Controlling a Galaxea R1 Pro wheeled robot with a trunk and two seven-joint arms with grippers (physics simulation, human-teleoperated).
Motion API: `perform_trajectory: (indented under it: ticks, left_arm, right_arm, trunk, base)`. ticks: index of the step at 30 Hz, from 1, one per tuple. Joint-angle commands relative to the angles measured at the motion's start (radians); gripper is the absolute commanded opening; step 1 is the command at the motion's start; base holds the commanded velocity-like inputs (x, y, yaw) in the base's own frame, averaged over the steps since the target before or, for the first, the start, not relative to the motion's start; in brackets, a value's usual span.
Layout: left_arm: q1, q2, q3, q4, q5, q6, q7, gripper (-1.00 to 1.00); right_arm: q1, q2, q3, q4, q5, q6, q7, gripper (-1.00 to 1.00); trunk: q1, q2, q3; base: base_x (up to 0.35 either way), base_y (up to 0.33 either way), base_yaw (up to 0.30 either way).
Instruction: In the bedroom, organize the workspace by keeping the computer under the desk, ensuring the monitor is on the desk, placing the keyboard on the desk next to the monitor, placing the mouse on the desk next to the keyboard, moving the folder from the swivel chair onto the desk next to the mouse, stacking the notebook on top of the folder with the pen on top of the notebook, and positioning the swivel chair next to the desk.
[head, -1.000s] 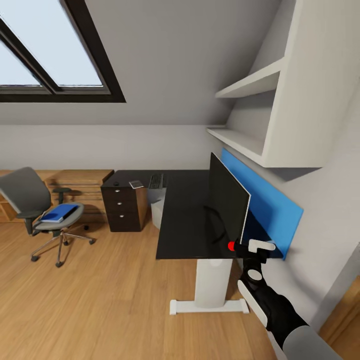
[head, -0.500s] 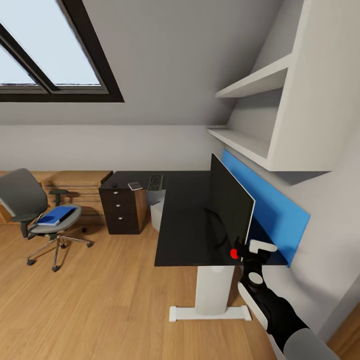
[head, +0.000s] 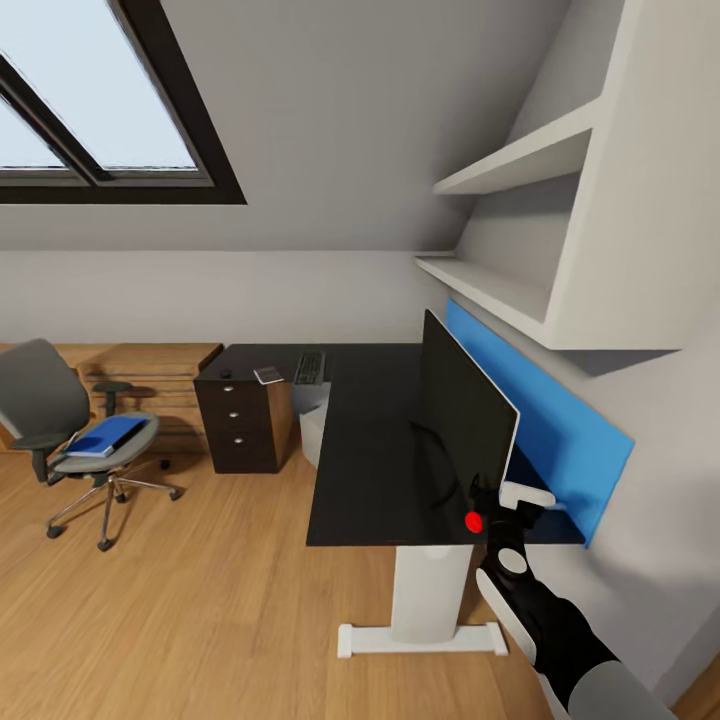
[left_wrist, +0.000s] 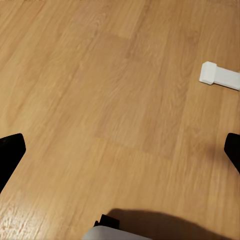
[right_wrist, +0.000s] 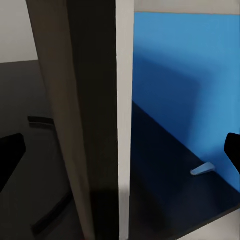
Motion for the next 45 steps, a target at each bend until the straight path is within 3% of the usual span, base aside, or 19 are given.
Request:
perform_trajectory:
  ticks: [1,45]
  left_arm:
    - [-0.001,0.0,0.006,0.001,0.004,-0.002,-0.009,1.0]
    - [-0.001,-0.001,0.006,0.001,0.004,-0.002,-0.009,1.0]
  right_arm:
    - [-0.001,-0.001,0.006,0.0,-0.011,-0.007,-0.006,1.0]
    - [0.0,-0.001,0.006,0.0,-0.01,-0.008,-0.008,1.0]
  trunk:
    - [0.0,-0.001,-0.002]
    - [0.0,-0.001,-0.002]
  base:
    - [0.031,0.0,0.0]
    - [0.014,-0.008,0.044]
